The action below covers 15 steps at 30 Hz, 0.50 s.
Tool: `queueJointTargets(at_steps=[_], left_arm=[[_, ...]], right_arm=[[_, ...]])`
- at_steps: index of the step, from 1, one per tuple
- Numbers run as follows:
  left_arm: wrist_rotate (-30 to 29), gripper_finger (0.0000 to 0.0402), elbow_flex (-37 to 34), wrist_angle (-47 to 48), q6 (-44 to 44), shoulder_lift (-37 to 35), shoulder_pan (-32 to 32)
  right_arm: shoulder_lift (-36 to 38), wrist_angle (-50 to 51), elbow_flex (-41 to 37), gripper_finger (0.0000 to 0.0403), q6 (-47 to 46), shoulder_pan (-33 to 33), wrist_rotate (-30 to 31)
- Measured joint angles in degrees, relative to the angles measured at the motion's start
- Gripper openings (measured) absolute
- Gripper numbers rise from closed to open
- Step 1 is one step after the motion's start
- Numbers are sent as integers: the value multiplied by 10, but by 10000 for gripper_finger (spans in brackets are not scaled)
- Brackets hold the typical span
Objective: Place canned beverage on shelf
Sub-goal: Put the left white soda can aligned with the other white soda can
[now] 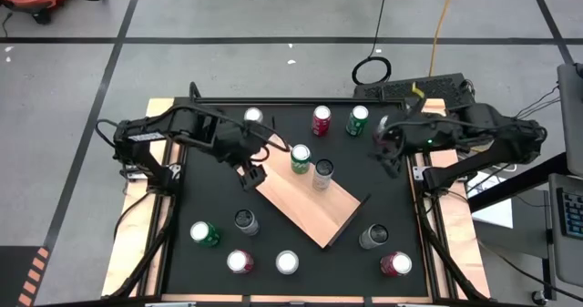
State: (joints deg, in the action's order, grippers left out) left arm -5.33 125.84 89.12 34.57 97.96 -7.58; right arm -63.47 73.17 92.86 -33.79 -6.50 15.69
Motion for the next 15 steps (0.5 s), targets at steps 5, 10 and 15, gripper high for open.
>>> queueJointTargets(at_steps=[5, 10, 15], left_arm=[[-12, 370, 0, 7, 120, 0, -38], [-52, 370, 0, 2, 201, 0, -80], [-65, 370, 0, 8, 177, 0, -93]], right_arm=[[13, 0, 0, 279, 45, 0, 9], [12, 0, 0, 279, 64, 0, 5], [11, 0, 0, 279, 65, 0, 6]])
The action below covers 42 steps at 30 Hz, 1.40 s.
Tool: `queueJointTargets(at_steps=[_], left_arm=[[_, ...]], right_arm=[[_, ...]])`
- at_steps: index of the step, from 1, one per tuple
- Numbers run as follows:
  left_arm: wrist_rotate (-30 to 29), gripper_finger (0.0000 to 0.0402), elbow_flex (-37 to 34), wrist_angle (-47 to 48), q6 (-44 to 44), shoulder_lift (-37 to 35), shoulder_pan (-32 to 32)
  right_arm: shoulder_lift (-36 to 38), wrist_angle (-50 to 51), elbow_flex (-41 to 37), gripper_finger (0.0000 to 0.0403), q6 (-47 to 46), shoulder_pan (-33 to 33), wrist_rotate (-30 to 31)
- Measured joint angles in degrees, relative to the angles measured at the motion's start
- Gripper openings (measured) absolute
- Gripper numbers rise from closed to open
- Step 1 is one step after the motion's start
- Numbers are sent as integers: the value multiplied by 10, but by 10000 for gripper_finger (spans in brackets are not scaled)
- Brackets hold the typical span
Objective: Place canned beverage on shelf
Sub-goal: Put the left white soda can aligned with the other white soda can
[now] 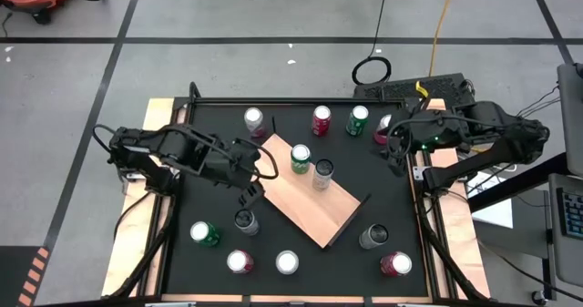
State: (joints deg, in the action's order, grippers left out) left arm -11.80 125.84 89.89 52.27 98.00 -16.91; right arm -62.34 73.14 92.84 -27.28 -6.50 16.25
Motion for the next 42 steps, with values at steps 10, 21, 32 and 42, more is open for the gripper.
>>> queueJointTargets(at_steps=[10, 21, 32, 42], left_arm=[[55, 370, 0, 1, 49, 3, -21], [61, 362, -103, -16, -68, 3, -64], [-14, 361, -268, -117, -31, -68, -112], [-98, 360, -446, -198, 27, -220, -183]], right_arm=[[0, 0, 0, 279, -41, 0, -40], [0, -56, 0, 279, -174, -30, -105], [-15, -103, 0, 279, -241, -76, -74], [-46, -99, 0, 279, -225, -80, -69]])
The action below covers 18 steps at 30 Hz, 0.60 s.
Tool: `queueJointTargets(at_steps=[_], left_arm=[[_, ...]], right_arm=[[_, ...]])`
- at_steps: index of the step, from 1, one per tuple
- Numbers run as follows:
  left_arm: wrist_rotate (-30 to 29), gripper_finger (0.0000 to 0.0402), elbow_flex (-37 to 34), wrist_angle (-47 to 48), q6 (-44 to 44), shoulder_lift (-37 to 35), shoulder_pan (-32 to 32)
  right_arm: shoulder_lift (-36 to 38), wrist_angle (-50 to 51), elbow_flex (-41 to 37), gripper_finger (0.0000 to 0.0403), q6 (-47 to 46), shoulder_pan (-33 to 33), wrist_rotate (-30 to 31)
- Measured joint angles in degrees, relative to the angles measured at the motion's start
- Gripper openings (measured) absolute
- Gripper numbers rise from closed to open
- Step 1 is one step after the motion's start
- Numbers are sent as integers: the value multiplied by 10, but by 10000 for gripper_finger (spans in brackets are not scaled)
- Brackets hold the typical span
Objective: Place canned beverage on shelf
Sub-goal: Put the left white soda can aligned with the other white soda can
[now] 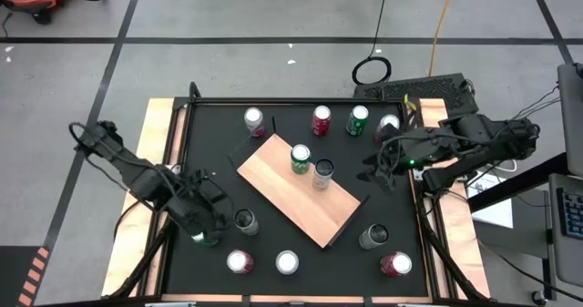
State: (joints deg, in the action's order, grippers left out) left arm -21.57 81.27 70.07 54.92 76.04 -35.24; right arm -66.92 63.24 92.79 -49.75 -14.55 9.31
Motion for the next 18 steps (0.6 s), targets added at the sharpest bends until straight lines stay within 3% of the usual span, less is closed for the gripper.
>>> queueJointTargets(at_steps=[9, 18], left_arm=[[5, 370, -74, -131, -77, -6, -23], [28, 389, -134, -180, -38, -6, -12]], right_arm=[[-23, 0, 0, 279, 25, 0, 29], [-26, 0, 0, 279, 44, 0, 29]])
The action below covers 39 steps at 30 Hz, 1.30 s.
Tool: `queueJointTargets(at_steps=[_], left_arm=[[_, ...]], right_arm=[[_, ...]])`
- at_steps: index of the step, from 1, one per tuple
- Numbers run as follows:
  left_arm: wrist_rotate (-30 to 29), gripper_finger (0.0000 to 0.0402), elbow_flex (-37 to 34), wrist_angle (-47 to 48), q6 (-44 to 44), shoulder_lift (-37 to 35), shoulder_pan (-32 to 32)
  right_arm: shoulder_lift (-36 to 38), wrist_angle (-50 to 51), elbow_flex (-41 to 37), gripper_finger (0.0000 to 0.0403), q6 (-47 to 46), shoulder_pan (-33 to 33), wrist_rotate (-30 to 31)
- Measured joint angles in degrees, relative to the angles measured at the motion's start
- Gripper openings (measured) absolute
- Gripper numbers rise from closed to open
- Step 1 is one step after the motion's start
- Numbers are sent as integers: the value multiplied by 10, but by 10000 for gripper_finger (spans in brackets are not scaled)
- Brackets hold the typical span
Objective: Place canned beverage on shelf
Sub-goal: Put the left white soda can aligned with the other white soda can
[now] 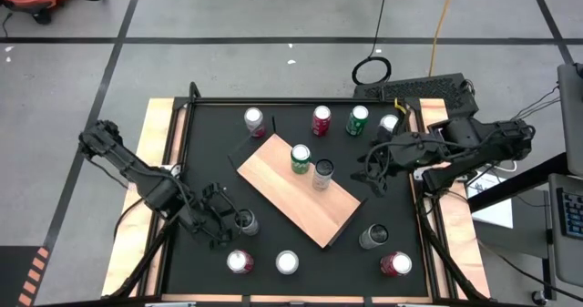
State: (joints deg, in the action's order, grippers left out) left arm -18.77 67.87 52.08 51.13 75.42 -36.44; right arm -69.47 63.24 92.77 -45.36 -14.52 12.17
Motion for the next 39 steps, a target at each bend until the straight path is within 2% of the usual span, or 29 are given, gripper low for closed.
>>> queueJointTargets(at_steps=[8, 16, 25, 31, 34, 39], left_arm=[[-17, 389, -45, -46, 7, 2, 3], [-6, 389, -99, -111, 26, 2, 24], [12, 389, -103, -129, -21, 20, 46], [24, 387, -103, -129, -19, 45, 48], [22, 373, -103, -136, -19, 49, 50], [19, 327, -102, -152, -19, 49, 50]], right_arm=[[0, 0, 0, 279, 0, 0, -2], [0, 0, 0, 279, 0, 0, -3], [0, 0, 0, 279, -1, 0, -2], [0, 0, 0, 279, -4, 0, -2], [0, 0, 0, 279, -4, 0, -2], [0, 0, 0, 279, -4, 0, -2]])
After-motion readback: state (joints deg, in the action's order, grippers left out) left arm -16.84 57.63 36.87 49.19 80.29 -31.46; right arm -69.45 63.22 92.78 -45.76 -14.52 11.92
